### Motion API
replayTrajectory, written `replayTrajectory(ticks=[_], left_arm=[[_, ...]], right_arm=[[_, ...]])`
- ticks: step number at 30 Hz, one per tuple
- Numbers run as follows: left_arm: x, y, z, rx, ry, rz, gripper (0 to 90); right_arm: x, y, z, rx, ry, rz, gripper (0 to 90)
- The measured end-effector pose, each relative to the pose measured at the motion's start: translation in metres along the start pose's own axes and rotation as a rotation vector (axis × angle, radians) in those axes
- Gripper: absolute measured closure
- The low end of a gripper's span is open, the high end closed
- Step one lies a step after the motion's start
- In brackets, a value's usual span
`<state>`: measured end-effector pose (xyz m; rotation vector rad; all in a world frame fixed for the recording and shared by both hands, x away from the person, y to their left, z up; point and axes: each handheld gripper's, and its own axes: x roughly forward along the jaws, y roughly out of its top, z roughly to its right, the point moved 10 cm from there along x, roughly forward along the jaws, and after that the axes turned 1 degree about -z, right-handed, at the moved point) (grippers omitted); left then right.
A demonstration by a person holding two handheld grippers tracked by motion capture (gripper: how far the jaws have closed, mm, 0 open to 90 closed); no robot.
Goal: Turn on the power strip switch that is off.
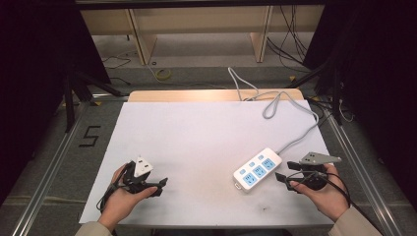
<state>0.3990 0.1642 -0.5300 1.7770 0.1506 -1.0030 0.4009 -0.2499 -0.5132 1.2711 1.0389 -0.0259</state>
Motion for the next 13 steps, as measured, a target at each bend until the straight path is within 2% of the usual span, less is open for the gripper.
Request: replayTrajectory(ticks=[13], left_arm=[[0.0012,0.0013,0.0019,0.007,-0.004,-0.002,20.2]], right_arm=[[-0.0005,0.0003,0.0021,0.016,-0.005,0.014,33.3]])
